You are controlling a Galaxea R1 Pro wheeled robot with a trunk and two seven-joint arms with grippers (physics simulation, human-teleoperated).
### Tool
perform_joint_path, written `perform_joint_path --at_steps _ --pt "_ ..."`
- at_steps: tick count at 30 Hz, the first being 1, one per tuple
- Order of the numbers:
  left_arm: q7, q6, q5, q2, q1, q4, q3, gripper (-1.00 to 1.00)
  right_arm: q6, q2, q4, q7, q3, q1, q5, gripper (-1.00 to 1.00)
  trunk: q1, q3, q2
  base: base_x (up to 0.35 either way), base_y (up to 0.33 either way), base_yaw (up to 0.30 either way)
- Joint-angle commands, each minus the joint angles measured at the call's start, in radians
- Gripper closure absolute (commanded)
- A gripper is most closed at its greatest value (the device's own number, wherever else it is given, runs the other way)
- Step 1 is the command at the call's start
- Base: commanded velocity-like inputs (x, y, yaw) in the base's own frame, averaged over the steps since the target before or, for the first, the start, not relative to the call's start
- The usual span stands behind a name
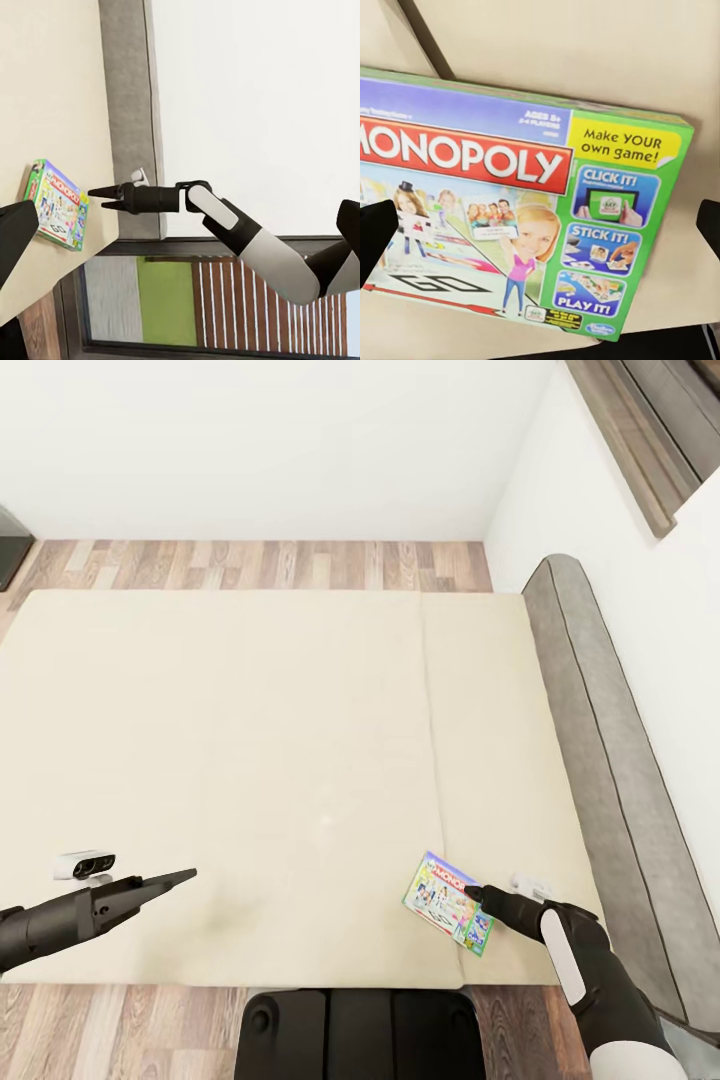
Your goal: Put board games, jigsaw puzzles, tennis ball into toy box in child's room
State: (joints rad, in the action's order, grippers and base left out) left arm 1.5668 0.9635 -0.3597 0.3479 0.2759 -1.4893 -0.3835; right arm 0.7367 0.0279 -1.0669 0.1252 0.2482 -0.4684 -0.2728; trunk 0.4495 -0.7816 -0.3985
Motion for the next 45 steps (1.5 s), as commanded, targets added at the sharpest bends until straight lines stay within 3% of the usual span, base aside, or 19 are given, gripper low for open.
perform_joint_path --at_steps 1,20,45 --pt "0.004 0.011 0.001 0.0 0.001 0.0 0.0 -1.0 0.005 0.0 -0.001 0.007 0.002 -0.001 0.004 -1.0 0.001 -0.002 -0.002 0.0 0.0 0.0" --pt "0.004 0.011 0.001 0.0 0.0 0.0 0.0 -1.0 0.006 -0.002 -0.001 0.005 0.002 -0.005 0.004 -1.0 0.001 -0.008 -0.002 0.0 0.0 0.0" --pt "0.004 0.011 0.001 0.0 0.001 0.0 0.0 -1.0 0.009 -0.002 -0.001 0.006 0.0 -0.02 0.004 -1.0 0.001 -0.046 -0.002 0.0 0.0 0.0"
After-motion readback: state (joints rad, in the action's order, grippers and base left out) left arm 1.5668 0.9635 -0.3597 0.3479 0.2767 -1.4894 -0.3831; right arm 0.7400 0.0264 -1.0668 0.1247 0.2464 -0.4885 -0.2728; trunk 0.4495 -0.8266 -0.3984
